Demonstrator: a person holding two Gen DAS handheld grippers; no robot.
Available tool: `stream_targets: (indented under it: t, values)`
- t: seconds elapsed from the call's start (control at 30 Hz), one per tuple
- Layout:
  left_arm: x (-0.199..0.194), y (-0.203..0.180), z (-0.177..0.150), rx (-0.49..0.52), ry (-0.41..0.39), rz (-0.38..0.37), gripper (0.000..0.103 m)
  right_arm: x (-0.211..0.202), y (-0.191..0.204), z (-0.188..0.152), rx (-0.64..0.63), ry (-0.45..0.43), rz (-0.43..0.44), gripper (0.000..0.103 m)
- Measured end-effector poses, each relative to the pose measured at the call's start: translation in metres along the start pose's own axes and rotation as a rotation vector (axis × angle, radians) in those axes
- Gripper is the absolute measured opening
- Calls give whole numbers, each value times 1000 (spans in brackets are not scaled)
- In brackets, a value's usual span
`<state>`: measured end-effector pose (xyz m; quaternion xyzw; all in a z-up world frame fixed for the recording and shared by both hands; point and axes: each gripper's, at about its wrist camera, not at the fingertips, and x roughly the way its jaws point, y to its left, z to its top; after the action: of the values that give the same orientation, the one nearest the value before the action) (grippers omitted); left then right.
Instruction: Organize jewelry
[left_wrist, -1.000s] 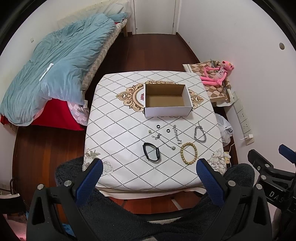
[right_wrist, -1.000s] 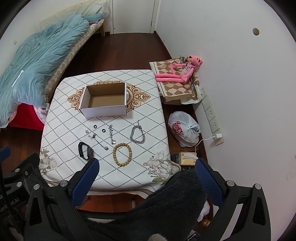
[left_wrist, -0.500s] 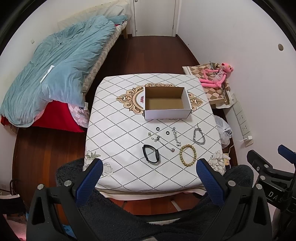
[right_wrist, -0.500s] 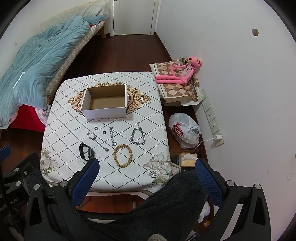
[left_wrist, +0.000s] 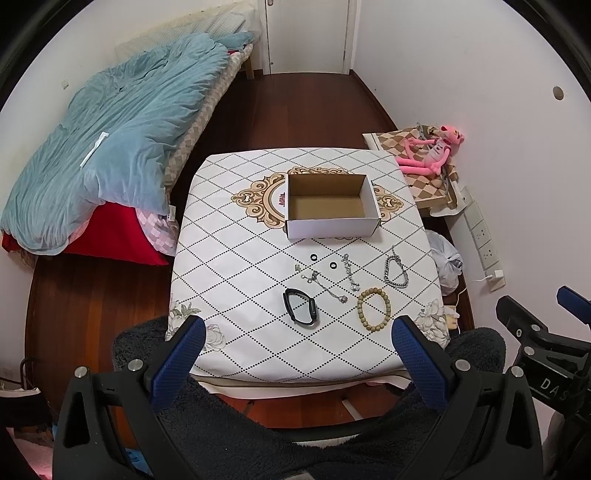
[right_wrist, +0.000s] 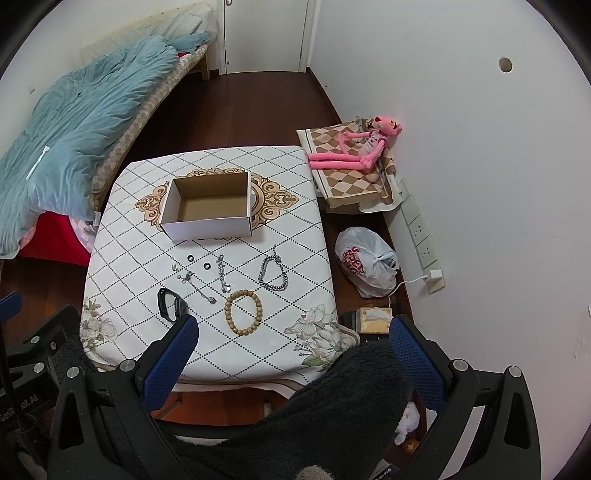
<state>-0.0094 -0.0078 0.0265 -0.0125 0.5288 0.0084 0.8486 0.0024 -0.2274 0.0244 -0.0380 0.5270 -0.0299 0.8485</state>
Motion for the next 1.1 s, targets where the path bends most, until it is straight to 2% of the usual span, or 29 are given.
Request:
stream_targets:
  t: [0.53, 0.73, 0.9, 1.03, 1.1]
  values:
    - [-1, -1, -1, 0, -3, -1, 103, -5, -2, -4, 1, -12, 4, 103]
    - [7, 0, 3, -6, -26, 10, 103, 0, -3, -4, 14, -18, 5, 103]
    - [48, 12, 13, -29, -15, 76, 103, 37, -9, 3, 54, 11, -13, 103]
    - [97, 25, 17, -29, 42, 132, 103, 91, -11, 6, 80, 76, -19, 103]
    - [121, 32, 15, -28, 81, 140, 103, 126, -8, 5, 87, 136, -16, 103]
